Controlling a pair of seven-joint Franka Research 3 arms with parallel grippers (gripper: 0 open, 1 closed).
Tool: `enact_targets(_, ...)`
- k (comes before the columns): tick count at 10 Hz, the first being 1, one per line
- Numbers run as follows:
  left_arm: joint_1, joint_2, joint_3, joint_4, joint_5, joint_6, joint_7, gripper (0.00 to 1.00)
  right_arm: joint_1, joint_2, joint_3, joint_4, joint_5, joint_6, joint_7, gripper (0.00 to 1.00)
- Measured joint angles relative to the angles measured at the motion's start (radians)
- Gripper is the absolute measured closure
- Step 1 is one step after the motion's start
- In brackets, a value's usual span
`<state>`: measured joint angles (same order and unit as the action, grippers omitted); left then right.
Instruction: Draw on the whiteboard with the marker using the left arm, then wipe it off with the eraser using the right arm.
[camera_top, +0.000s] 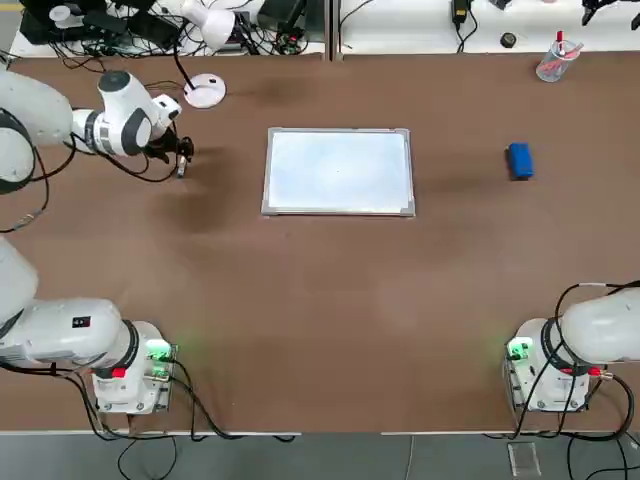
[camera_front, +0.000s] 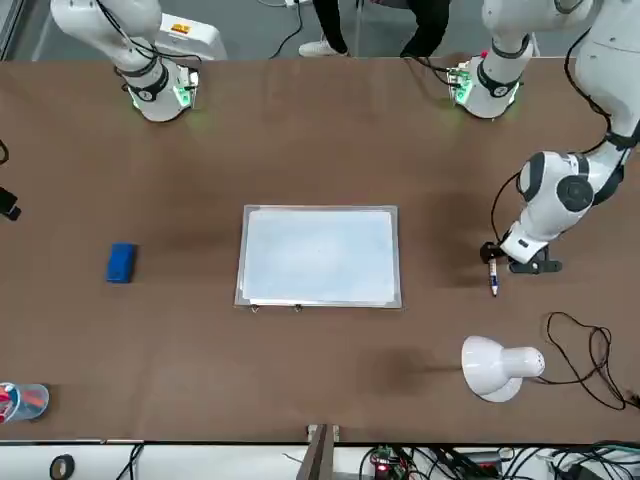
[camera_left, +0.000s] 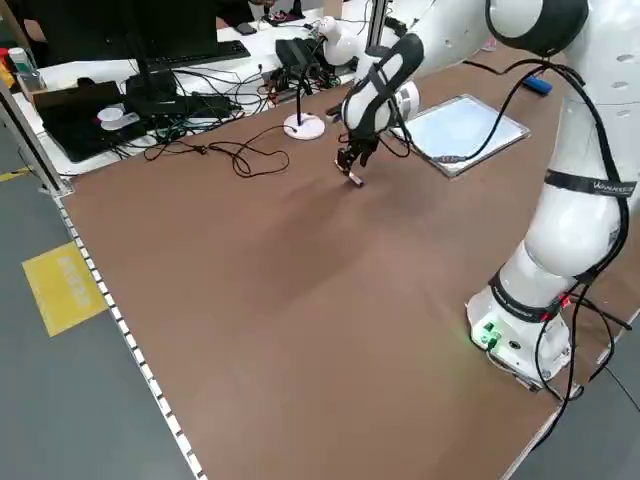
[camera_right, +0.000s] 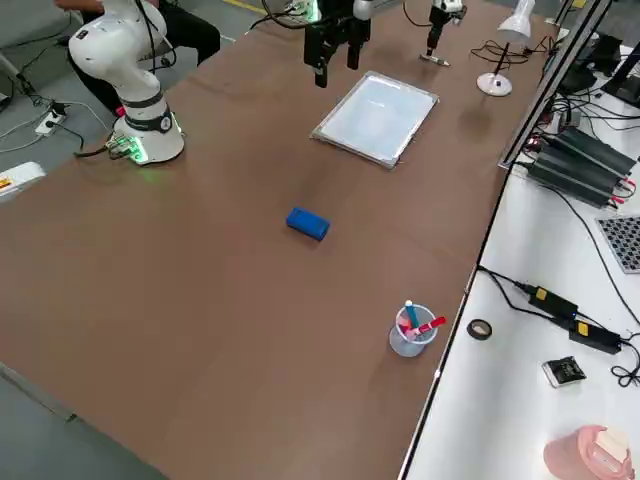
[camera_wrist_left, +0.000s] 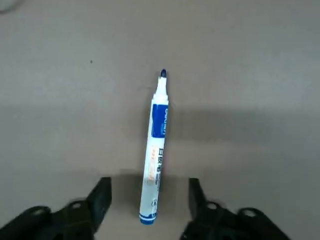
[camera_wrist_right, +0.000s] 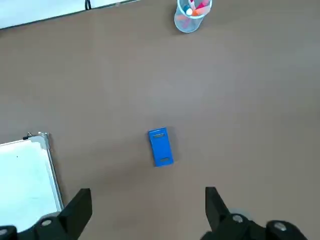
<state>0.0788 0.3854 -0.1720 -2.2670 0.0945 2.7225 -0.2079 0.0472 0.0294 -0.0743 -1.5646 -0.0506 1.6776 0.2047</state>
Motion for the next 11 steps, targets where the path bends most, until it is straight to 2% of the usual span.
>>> enact_targets(2,0.000,0.015,0.000,0.007,0.000,0.003,0.000,0.39,0.001,0.000,0.000,0.000,0.000,0.004,0.000,0.00)
enact_targets(11,0.000,0.044,0.001,0.018,0.004,0.003,0.000,0.52,0.013,0.006,0.001,-0.006,0.000,0.005,0.000,0.00)
